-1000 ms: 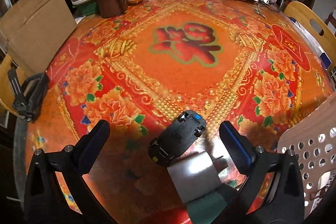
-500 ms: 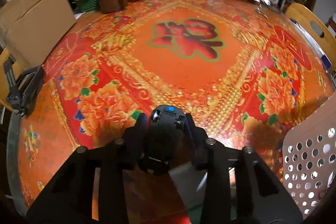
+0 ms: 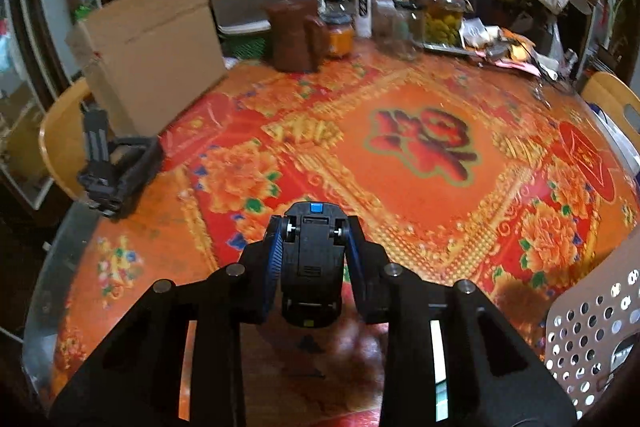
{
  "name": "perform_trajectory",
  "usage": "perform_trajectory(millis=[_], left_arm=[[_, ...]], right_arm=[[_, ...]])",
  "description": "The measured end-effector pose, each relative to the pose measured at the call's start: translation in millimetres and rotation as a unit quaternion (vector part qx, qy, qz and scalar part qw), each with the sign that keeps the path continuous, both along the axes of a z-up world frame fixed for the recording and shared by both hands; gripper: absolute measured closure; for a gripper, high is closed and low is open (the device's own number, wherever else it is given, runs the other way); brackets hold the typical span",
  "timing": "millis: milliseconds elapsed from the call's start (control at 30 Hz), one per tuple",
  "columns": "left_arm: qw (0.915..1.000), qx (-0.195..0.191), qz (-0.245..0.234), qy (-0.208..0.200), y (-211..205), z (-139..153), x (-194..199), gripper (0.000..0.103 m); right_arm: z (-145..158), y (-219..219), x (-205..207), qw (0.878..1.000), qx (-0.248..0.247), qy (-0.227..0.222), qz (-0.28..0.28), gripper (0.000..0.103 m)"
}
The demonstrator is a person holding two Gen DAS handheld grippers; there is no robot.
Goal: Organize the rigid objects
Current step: 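Carry the black holder into the basket and open the left tool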
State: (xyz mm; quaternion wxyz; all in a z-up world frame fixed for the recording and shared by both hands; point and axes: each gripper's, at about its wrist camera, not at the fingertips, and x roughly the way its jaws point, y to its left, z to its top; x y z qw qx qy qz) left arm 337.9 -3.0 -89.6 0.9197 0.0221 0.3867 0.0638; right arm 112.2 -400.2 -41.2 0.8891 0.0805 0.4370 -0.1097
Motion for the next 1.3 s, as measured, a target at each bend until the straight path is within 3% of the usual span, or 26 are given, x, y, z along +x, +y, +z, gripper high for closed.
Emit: perform_trajectory(millis=[267, 800, 1300], left_arm=[[0.9993, 0.017, 0.017, -0.029, 0, 27, -22, 0.075], [0.9961, 0.016, -0.031, -0.081, -57, 107, -80, 0.075], [0.9914, 0.035, -0.1, -0.077, -135, 121, -102, 0.075]], right_arm=[[-1, 0, 0, 1.0, 0.003, -0.004, 0.002, 0.082], [-1, 0, 0, 1.0, 0.002, -0.006, 0.007, 0.082], [0, 0, 0, 1.0, 0.007, -0.013, 0.011, 0.082]])
